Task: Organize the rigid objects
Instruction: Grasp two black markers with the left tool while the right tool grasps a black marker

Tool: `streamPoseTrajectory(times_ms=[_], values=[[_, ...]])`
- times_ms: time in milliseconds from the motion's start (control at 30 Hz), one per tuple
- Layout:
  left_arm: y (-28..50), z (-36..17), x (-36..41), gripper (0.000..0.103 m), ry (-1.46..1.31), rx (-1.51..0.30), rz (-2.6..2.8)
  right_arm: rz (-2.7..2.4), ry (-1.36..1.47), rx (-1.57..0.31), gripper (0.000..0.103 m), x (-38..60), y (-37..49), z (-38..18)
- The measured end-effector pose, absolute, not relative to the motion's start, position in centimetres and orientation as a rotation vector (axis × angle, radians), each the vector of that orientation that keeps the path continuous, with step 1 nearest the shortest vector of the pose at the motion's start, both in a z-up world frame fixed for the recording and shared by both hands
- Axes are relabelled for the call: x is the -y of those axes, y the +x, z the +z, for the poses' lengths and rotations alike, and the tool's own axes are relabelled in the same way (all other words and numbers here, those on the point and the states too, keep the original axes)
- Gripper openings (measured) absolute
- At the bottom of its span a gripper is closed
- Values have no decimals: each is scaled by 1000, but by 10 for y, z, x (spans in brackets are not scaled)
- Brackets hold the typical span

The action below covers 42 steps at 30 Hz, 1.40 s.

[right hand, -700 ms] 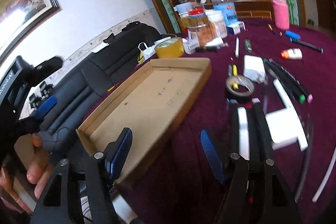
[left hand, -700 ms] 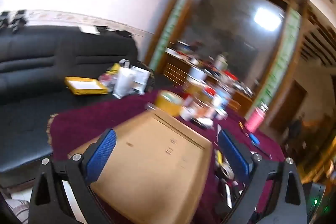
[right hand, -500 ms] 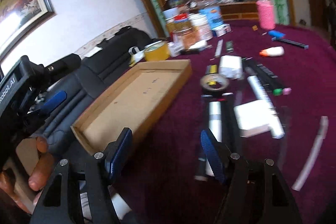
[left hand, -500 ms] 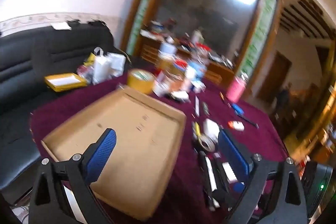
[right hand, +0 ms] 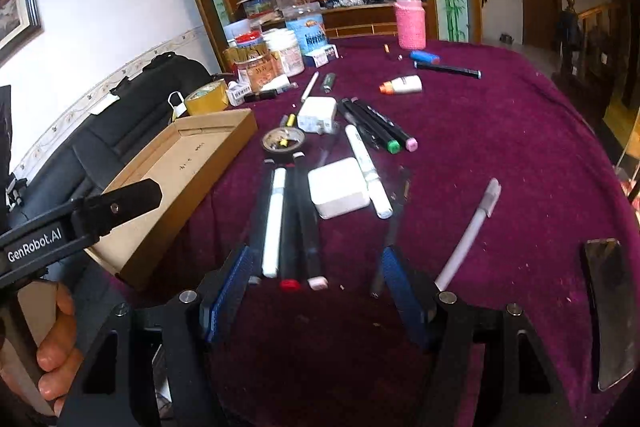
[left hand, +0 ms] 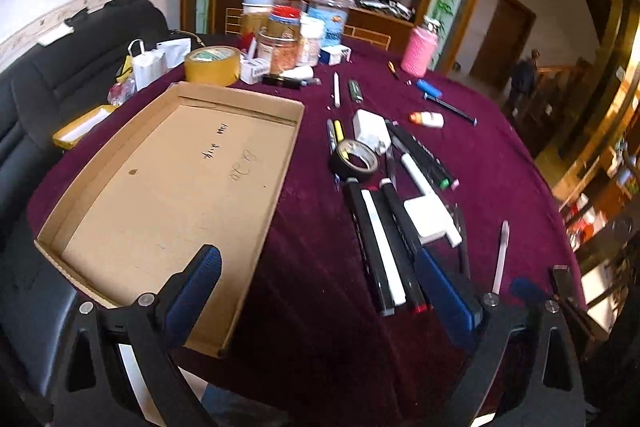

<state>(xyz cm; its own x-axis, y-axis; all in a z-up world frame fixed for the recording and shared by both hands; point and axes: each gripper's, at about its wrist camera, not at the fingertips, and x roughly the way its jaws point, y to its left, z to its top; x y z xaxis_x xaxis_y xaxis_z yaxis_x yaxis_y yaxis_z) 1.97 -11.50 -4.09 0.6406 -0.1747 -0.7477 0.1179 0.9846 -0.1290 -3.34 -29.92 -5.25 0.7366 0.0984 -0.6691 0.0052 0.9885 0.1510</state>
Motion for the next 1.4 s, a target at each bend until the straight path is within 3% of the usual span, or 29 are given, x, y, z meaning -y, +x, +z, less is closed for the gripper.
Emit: streamPoseTrajectory(times_ms=[100, 233, 400, 633, 1100, 1233, 1400], values=[[26, -46, 121, 97, -19, -881, -169, 49, 182, -752, 71, 311, -36, -54], [24, -49, 124, 97, -27, -895, -202, 75, 184, -767, 60, 308, -36, -57], [26, -53, 128, 95, 5, -896, -200, 100, 152, -782, 54, 297, -28, -60], [35, -65, 129, 83, 17, -938, -202, 117, 147, -826, 40, 294, -14, -73], [46, -70, 126, 80, -9, -959, -229, 184, 167, -885, 38, 292, 12, -85], [49, -70, 126, 67, -9, -987, -244, 182, 152, -891, 38, 290, 15, -86], [54, -69, 126, 67, -32, -985, -259, 176, 158, -905, 38, 294, 27, -87]])
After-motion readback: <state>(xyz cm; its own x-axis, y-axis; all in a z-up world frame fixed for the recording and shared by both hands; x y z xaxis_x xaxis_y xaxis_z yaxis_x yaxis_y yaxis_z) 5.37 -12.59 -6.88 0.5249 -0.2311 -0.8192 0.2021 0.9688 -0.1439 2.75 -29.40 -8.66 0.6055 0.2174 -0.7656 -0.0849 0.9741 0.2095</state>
